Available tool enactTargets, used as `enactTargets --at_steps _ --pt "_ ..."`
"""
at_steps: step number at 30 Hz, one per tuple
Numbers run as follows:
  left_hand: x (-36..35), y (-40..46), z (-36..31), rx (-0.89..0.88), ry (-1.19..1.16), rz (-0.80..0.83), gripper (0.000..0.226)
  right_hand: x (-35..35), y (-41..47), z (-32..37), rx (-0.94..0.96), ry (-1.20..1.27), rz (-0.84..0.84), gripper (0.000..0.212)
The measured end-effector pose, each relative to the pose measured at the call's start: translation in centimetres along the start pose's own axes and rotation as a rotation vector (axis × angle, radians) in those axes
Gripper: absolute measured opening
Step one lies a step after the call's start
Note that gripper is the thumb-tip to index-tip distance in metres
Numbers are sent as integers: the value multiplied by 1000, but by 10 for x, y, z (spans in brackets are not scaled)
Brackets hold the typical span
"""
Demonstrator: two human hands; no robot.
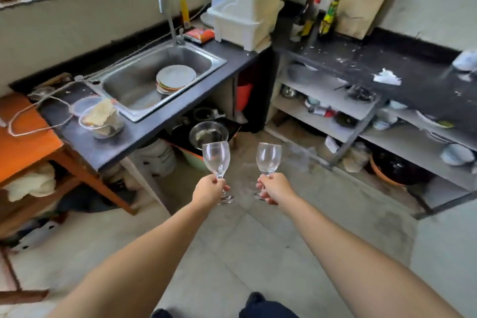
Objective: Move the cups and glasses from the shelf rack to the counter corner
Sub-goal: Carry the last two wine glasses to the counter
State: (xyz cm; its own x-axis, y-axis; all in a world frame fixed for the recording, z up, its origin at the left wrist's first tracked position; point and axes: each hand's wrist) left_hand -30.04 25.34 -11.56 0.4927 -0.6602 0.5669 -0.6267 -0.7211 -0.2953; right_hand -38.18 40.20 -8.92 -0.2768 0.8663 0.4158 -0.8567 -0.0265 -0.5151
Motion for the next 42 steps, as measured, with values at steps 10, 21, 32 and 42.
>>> enactTargets --at_steps 10,21,32,42 --pt "-131 7 -108 -174 92 172 22 110 86 -20 -130 148 -163 24" --pt "-274 93 -248 -269 174 433 21 223 220 18 -234 296 -413 26" --pt "-416 130 -373 -402 253 641 21 342 316 36 -379 465 -615 22" --pt "-587 143 -495 -459 286 699 30 495 452 30 -373 465 -664 16"
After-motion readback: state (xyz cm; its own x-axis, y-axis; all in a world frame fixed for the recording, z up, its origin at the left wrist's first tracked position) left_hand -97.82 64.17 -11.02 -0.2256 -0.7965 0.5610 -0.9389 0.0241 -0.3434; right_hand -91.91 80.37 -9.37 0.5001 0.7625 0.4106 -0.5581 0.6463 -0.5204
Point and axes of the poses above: each hand's wrist, its own y-axis towards the middle knuckle, its own x-axis out of the back of the hand, z = x × y, and after that the axes turned 14 degrees about -z, right-handed
